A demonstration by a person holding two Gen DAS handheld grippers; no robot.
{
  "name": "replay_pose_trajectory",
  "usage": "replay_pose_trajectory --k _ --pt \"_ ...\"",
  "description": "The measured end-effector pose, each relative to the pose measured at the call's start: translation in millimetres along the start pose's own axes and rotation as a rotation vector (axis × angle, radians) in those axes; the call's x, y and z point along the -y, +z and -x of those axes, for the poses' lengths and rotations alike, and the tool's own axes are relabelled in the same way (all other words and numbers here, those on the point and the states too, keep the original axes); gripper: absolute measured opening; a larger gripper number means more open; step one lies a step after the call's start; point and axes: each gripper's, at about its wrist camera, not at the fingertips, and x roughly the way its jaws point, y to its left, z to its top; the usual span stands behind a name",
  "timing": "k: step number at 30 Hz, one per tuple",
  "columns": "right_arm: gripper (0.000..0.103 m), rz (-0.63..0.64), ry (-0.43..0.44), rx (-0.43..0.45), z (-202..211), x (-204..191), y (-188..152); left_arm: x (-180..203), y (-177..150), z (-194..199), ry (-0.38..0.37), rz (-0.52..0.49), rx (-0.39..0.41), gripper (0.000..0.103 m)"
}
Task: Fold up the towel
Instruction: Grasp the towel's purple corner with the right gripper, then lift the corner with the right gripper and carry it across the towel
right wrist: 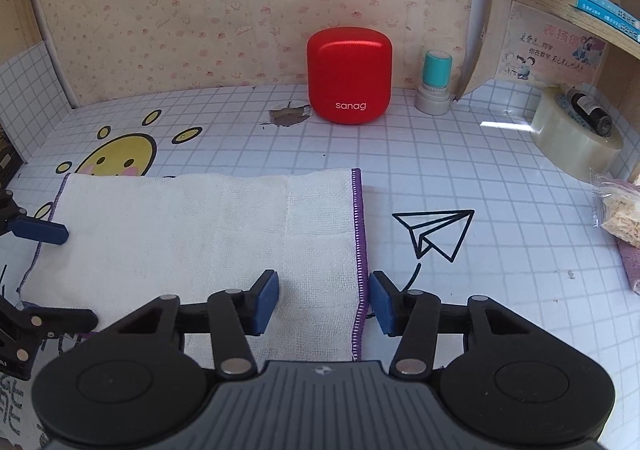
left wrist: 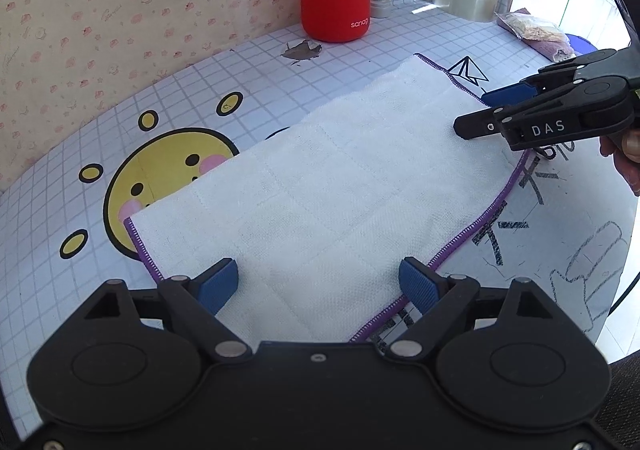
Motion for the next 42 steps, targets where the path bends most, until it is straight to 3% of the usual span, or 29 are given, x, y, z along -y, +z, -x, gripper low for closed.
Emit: replay_pose_trajectory --k 2,4,6,14,27,32,42 --pt "0.033 -0.009 -0.003 -0.003 -0.3 -1.8 1.5 -0.4 -0.4 0.1 -0.003 0.001 0.002 0.089" --pt "0.012 -0.028 0.007 -0.008 -1.2 -1.9 3.5 -0.5 -0.4 0.0 -0.005 -0.001 0.004 0.089" --pt "0.009 -0.053 0.013 -0.012 -2.6 -1.5 5.3 -0.5 -0.4 -0.1 -0.008 -0.005 0.006 0.089" --pt "0.006 -0.058 0.011 -0.015 0.5 -5.5 11.4 1.0 -0.2 0.5 -0.005 -0.005 0.003 0.089" --pt "0.006 0.038 -0.006 0.042 24.6 -30.6 20.1 -2.1 0.0 0.8 -0.018 0.002 -0.009 0.090" --pt "0.006 0.074 -0.013 0.063 33.9 -40.3 23.4 -1.1 2.0 17.7 -0.006 0.017 0.036 0.090" --pt "0.006 0.148 -0.026 0.107 52.4 -59.6 30.1 -14.1 -14.1 21.1 0.064 0.067 0.002 0.090"
